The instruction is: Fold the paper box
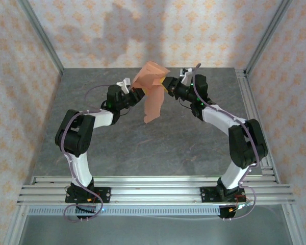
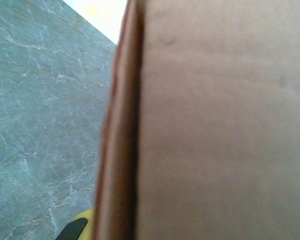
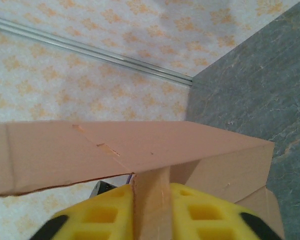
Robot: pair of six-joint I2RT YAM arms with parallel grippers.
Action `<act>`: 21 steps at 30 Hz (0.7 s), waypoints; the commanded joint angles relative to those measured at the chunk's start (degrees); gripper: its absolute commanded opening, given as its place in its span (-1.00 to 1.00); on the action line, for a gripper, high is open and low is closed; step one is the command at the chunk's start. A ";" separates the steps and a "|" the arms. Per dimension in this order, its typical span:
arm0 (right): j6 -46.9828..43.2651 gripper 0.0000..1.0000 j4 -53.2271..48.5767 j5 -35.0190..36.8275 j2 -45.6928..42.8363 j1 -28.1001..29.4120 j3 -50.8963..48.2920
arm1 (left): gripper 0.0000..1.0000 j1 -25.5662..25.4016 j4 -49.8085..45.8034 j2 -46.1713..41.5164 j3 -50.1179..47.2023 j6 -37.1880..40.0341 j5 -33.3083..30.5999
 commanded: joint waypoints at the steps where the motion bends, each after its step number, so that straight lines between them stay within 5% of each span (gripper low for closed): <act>1: -3.10 -0.79 -5.37 1.33 -0.10 0.56 2.14 | -1.00 0.02 -0.85 -0.48 2.19 3.69 0.26; 8: -6.06 -0.97 -12.72 3.89 -1.11 0.81 3.55 | -1.00 0.06 -9.79 -3.50 1.45 11.99 -4.99; 11: -7.21 -0.54 -15.13 4.35 -1.00 1.27 4.52 | -1.00 0.00 -11.28 -4.13 1.11 13.85 -5.77; 13: -7.40 -0.43 -15.79 4.70 -0.62 1.65 5.06 | -1.00 -0.05 -12.20 -4.25 1.14 14.99 -5.94; 18: -7.82 -0.97 -17.08 5.25 0.40 2.02 5.54 | -1.00 -0.13 -14.98 -5.05 1.12 16.93 -7.46; 21: -8.70 -0.96 -18.61 5.66 0.15 2.10 5.67 | -1.00 -0.16 -15.56 -5.74 0.63 17.38 -8.47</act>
